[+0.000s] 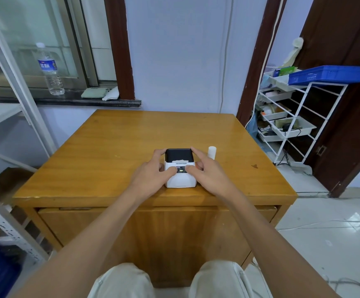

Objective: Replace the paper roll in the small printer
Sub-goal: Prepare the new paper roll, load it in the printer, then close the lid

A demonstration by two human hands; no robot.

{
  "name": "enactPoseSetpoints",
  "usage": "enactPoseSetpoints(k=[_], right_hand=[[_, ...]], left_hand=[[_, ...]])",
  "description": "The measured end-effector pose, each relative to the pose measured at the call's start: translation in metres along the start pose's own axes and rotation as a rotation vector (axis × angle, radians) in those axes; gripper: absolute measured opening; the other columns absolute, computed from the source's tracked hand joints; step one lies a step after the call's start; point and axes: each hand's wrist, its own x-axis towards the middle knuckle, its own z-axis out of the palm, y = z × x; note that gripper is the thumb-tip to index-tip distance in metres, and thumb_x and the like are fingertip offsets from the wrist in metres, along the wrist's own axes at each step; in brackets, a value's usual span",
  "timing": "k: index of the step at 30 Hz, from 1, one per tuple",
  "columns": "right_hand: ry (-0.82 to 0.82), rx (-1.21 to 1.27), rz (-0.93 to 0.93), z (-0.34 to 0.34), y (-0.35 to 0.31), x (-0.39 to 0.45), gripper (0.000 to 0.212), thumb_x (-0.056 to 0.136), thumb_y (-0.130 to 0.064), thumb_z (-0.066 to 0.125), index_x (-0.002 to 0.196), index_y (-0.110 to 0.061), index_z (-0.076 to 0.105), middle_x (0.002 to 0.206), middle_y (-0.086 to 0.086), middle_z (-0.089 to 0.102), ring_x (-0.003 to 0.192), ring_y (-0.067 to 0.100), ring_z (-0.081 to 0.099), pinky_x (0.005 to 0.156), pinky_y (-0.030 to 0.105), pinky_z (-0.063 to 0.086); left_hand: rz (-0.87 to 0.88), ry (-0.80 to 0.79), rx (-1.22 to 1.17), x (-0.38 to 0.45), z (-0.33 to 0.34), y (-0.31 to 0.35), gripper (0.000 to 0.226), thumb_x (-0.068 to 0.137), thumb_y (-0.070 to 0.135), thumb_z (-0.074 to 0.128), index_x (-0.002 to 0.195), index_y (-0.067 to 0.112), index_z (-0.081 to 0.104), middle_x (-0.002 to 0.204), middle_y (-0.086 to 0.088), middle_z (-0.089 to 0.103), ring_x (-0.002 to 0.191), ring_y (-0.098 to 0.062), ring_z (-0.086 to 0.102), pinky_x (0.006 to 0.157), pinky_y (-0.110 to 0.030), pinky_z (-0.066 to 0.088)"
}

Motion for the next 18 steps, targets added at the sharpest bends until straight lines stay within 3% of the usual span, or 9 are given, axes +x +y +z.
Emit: enactPoseSetpoints(k=[2,8,13,18], right_hand=[[-0.014,0.033,0.002,-0.0015,0.0001,0.0001,0.07,0.103,-0.035,0.059,0.165,-0.029,0.029,0.071,-0.017,0.048,0.071,0.002,0.05,0.066,0.019,0.037],[0.008,0.071,0.003,-0.0002,0.0016,-0.0007,0.069,0.101,-0.035,0.061,0.164,-0.031,0.032,0.068,-0.018,0.048,0.069,0.001,0.051,0.065,0.018,0.036],[0.006,0.088,-0.001,0.0018,0.0055,0.0014,0.073,0.098,-0.041,0.061,0.164,-0.034,0.031,0.067,-0.006,0.048,0.068,0.009,0.051,0.071,0.034,0.045],[0.018,0.089,-0.005,0.0029,0.0072,0.0024,0.073,0.096,-0.044,0.061,0.163,-0.036,0.032,0.07,-0.002,0.049,0.07,0.011,0.053,0.072,0.036,0.046]], left_hand=[[0.0,0.002,0.005,0.0,0.0001,0.0006,0.066,0.097,0.047,0.056,0.157,0.035,0.031,0.112,0.0,0.078,0.098,-0.021,0.069,0.086,-0.043,0.056],[-0.002,-0.001,-0.005,-0.0012,0.0006,0.0019,0.07,0.092,0.051,0.055,0.156,0.034,0.032,0.109,0.003,0.078,0.097,-0.022,0.069,0.087,-0.042,0.055],[-0.004,0.015,-0.011,-0.0034,0.0004,0.0031,0.065,0.096,0.045,0.056,0.156,0.034,0.034,0.109,0.002,0.078,0.097,-0.022,0.07,0.085,-0.041,0.055],[-0.017,0.01,-0.033,-0.0048,0.0,0.0037,0.073,0.086,0.053,0.052,0.155,0.035,0.035,0.104,0.005,0.079,0.096,-0.02,0.07,0.085,-0.041,0.055]])
